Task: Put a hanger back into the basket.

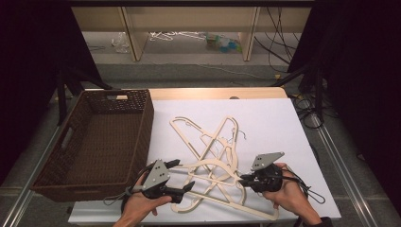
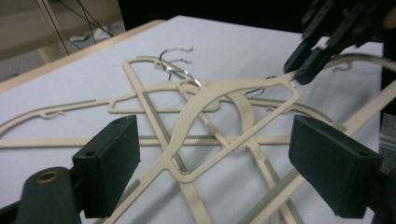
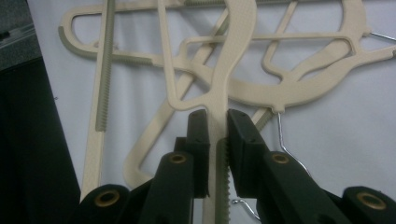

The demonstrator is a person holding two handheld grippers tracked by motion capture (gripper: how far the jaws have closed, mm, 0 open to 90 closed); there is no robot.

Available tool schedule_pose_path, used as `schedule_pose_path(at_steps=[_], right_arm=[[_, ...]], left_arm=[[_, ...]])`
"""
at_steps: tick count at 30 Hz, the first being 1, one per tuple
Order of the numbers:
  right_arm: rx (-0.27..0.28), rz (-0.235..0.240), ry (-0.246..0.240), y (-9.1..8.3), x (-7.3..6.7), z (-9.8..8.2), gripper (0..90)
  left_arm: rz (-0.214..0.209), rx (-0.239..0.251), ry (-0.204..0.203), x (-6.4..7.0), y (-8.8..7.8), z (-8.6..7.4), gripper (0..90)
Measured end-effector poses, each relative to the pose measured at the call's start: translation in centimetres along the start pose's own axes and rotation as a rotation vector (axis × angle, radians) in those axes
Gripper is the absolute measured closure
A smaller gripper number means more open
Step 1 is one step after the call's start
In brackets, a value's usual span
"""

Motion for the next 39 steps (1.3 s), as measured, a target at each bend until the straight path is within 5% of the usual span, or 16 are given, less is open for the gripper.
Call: schedule_pose_path(at_steps=[6, 14, 26, 39], right_arm=[[0.019, -0.014, -0.041, -0.7, 0.0, 0.3, 80.1], [0.010, -0.009, -0.064, -1.6, -0.4, 0.6, 80.1], [0.012, -0.019, -0.082, -2.2, -0.7, 0.7, 80.2], [0.024, -0.014, -0.109, -2.5, -0.9, 0.9, 80.2]], left_arm=[[-0.007, -0.079, -0.041, -1.2, 2.7, -0.9, 16.3], [-0.006, -0.138, -0.038, -2.5, 5.4, -0.9, 23.1], [-0.084, -0.170, -0.025, -1.9, 6.9, -1.0, 26.6], [-0.185, -0.197, 0.015, -0.8, 7.7, -0.6, 55.9]])
Point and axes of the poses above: each handheld gripper's, and its own axes: y roughly forward along the jaws, z roughly out of its top, x roughly to its right, the point moved 10 cm from there along y, roughly forward along the jaws, and after that the axes turned 9 degrees about -z, right-handed, at the moved point
